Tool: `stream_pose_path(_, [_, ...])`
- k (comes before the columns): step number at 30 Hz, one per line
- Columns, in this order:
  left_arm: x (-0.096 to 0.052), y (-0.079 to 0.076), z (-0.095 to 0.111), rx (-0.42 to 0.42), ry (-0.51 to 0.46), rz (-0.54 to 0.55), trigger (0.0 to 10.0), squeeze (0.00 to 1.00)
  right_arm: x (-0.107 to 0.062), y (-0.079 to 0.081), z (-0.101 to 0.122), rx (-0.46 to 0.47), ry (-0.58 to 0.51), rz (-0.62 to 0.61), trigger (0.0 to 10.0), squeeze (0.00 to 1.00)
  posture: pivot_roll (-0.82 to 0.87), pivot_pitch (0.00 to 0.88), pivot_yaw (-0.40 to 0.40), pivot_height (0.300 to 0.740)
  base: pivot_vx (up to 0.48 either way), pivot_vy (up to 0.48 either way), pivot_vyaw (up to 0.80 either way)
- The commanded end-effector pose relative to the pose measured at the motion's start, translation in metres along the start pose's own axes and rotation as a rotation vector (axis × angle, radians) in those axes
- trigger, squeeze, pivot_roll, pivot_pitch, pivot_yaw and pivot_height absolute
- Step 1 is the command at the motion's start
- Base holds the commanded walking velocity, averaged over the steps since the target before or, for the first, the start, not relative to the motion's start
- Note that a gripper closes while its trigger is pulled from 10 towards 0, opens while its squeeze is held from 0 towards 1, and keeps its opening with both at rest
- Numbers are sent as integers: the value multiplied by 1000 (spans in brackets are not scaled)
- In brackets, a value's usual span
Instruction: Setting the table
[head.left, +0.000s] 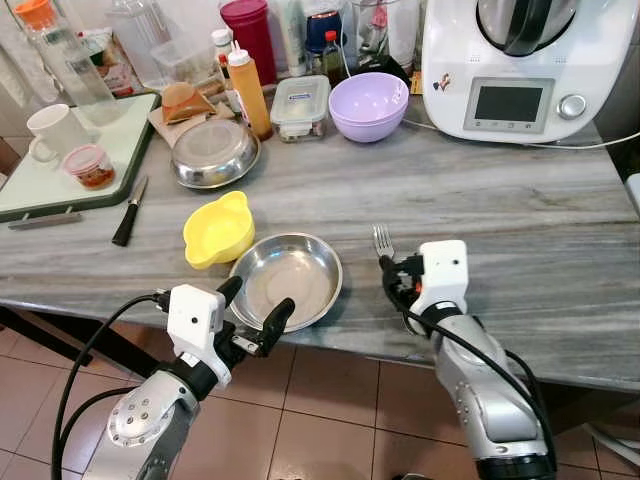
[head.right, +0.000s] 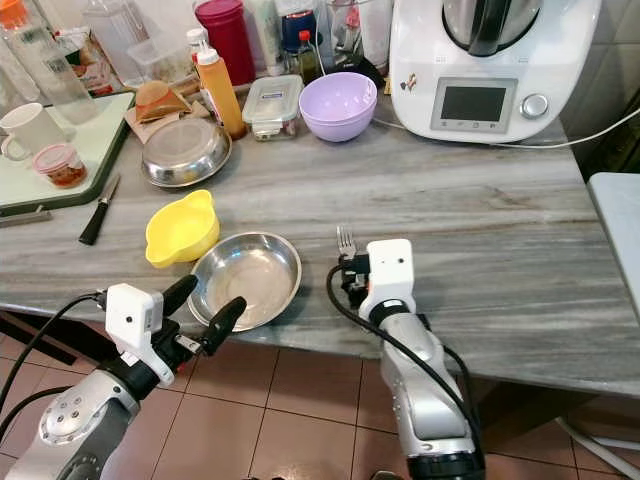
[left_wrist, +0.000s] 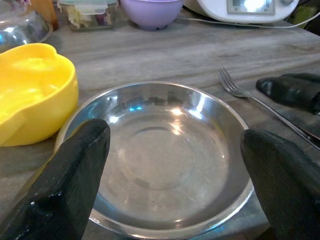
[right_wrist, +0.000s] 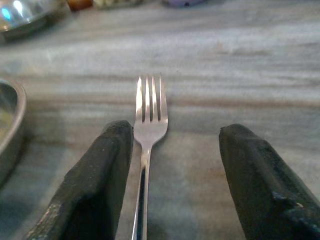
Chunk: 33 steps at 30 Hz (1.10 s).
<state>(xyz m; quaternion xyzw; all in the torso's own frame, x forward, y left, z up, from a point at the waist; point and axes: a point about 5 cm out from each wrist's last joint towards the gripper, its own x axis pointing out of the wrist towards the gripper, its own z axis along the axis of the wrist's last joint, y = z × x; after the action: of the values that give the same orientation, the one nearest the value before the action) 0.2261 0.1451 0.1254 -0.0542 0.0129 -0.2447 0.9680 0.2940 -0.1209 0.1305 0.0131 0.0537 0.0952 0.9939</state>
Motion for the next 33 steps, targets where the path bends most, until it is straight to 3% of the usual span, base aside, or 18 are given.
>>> stream_pose_path(1, [-3, 4, 1, 13, -1, 21, 10000, 0, -3, 0, 9, 4, -59, 14, 10000, 1000, -94, 118, 120, 740, 0, 0, 0])
stream_pose_path(7, [-1, 4, 1, 11, -8, 22, 10000, 0, -6, -8, 17, -79, -93, -26, 10000, 1000, -101, 115, 114, 740, 0, 0, 0])
stream_pose_path(12, [-2, 4, 0, 7, -9, 21, 10000, 0, -13, -19, 6, -151, -8, -53, 10000, 1000, -104, 115, 111, 740, 0, 0, 0])
stream_pose_path(20, [-3, 2, -4, 0, 1, 18, 10000, 0, -27, -24, -19, -151, 107, -6, 10000, 1000, -106, 125, 110, 740, 0, 0, 0])
stream_pose_path(33, [-5, 3, -4, 2, 7, 20, 10000, 0, -39, -13, -26, -135, 150, 73, 10000, 1000, -99, 133, 114, 740, 0, 0, 0])
